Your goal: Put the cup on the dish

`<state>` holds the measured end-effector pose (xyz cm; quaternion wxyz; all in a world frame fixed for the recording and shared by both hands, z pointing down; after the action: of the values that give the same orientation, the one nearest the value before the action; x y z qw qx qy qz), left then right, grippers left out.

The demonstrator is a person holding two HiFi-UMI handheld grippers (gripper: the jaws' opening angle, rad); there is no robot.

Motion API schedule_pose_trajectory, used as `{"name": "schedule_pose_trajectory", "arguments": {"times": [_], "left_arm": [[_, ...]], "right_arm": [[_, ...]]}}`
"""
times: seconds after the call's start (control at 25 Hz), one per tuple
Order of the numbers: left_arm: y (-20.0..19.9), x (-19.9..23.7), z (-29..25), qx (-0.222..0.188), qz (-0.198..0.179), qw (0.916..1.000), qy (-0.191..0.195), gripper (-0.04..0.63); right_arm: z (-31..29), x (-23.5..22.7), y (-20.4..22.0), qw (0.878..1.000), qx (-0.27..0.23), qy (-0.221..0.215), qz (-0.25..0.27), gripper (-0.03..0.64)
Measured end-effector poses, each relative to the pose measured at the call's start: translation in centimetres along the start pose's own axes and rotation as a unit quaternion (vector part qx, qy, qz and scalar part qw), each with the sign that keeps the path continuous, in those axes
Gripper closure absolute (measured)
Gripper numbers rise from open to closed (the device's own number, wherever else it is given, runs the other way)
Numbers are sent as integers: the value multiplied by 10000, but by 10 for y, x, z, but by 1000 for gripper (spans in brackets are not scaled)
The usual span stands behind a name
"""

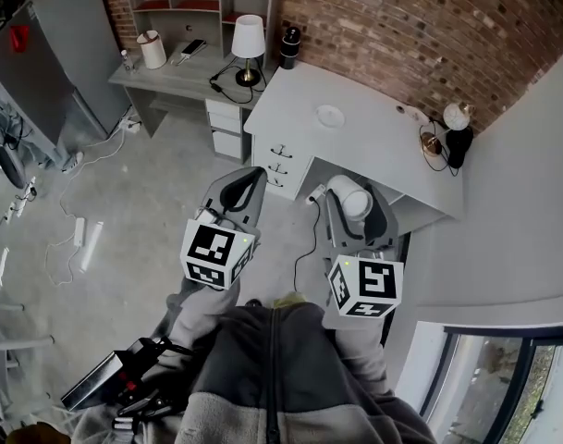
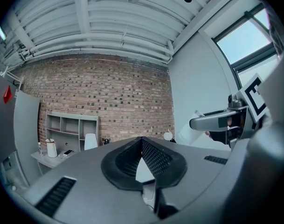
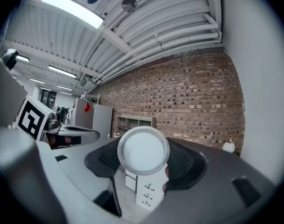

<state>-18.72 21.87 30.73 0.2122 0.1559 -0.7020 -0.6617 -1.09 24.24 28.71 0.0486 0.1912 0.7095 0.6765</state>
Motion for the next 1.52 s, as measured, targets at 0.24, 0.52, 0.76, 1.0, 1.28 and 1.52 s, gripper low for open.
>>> {"name": "schedule_pose_trajectory", "arguments": {"times": [0.24, 0.52, 0.76, 1.0, 1.28, 1.52], "left_arm": [[11, 6, -9, 143, 70, 9999, -16, 591], [14, 28, -44, 166, -14, 9997, -187, 591], [1, 39, -100, 89, -190, 9997, -159, 591], [1, 42, -168, 171, -198, 9996, -139, 591], [-11, 39, -256, 253, -247, 9994, -67, 591], [-18, 36, -323, 320, -279, 9991, 5, 591]], "right_arm": [[-12, -2, 11, 9999, 146, -32, -45, 348], [-53, -22, 20, 9999, 77, -105, -81, 348], [-100, -61, 18, 9999, -80, -36, -137, 348], [-145, -105, 28, 9997, -70, -79, -234, 348], [-202, -156, 26, 9991, -128, -279, -286, 348], [-238, -193, 32, 9983, -125, -389, -413, 348]]}}
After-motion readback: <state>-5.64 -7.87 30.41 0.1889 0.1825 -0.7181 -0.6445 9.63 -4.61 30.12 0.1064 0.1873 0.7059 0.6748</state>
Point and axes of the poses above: the fingertips, and each gripper's own axes: z backward along the fingers, x to its left, y out of its underside, the point moved 4 cm from there along z, backward along the fingers, and after that the axes turned 6 degrees about z, right-handed, at the moved point
